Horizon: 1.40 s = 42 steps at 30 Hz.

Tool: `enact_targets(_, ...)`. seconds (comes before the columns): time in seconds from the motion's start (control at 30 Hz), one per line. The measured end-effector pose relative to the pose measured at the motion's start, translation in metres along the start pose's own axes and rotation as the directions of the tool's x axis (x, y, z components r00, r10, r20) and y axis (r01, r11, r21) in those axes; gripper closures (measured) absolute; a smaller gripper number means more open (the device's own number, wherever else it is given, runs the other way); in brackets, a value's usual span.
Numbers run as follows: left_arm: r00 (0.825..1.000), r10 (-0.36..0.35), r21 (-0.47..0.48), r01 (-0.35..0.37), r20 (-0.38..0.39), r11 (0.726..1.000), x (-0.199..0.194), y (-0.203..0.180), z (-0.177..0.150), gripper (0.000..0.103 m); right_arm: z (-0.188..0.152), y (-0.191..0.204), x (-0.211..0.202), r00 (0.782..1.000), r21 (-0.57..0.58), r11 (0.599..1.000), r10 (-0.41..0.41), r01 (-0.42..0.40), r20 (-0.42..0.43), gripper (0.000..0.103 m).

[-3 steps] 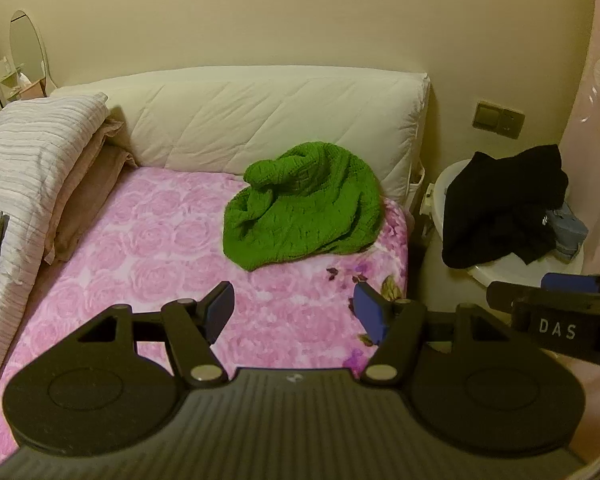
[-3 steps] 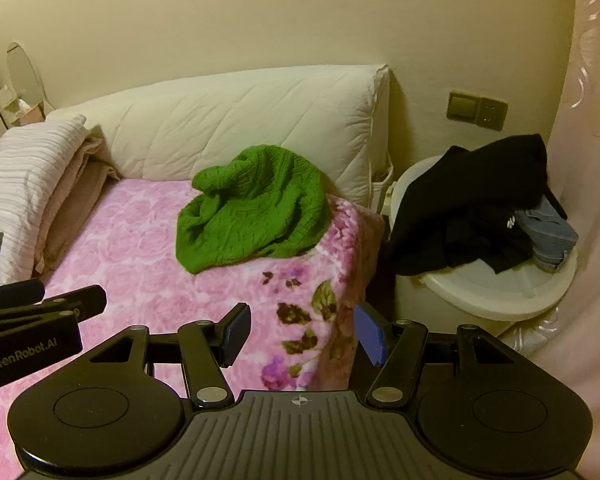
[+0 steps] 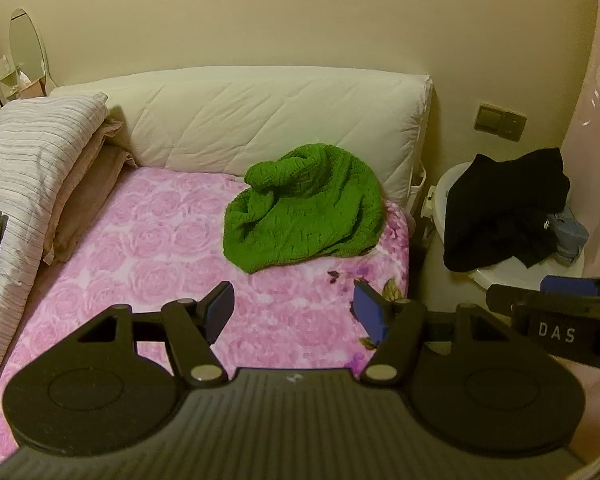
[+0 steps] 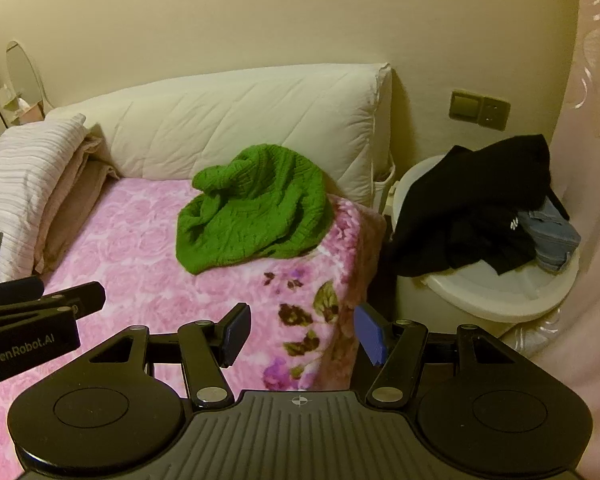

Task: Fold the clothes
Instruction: 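Move both grippers toward the crumpled green knitted vest on the bed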

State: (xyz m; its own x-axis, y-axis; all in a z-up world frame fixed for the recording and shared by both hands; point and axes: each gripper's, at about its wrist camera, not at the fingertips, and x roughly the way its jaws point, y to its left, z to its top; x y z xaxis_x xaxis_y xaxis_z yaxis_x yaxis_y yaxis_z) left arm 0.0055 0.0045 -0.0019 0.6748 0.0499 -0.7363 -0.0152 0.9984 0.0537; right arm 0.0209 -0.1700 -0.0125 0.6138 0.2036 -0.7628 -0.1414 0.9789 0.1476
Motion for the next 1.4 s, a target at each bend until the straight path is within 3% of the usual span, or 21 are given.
enact_targets(0.3,1.0,-0.019,-0.021,0.019,-0.011,1.0,0.013,0.016,0.002,0.04,0.005,0.009,0.009,0.999,-0.031,0.999,-0.037,0.036,-0.009,0.042)
enact_targets(1.4,0.999,-0.009,-0.095,0.005,-0.049,0.995,0.007,0.049,-0.021,0.04,0.01,0.035,0.003,1.0,-0.062,0.998,-0.013,0.014,0.014,0.042)
